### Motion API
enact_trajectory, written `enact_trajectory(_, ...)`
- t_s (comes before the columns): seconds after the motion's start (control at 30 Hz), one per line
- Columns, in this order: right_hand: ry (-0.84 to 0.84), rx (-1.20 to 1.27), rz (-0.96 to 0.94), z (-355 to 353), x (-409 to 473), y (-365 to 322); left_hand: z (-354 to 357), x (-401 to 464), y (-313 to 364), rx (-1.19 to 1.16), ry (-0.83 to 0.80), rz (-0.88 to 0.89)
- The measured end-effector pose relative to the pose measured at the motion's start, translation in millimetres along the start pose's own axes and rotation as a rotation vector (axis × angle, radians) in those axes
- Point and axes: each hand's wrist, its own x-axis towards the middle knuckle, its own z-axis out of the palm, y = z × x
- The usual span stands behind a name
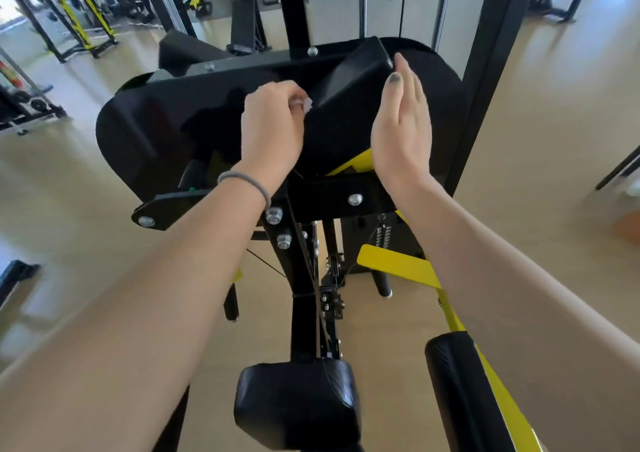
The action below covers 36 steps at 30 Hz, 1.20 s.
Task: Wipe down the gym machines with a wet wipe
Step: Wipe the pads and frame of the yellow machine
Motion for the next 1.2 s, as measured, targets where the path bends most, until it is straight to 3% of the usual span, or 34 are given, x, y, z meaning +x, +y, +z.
enact_trajectory(0.27,0.087,0.026,-0.017,9,1,7,13,21,41,-0.152,0.020,0.230)
enact_trajectory(0.47,0.118,0.038,-0.020,12,0,6,7,23,5,-0.068,-0.017,0.108)
enact_trajectory(0.67,0.104,0.062,-0.007,9,1,9,13,25,67,-0.299,-0.028,0.368)
enact_trajectory(0.87,0.092,0.096,-0.011,8,2,10,14,30,22,-0.165,-0.018,0.163)
enact_trajectory(1.07,0.101,0.077,-0.021,10,1,11,12,25,65,-0.318,-0.062,0.360)
enact_trajectory(1.2,0.083,0.088,-0.030,7,2,13,13,22,24,-0.216,-0.016,0.208)
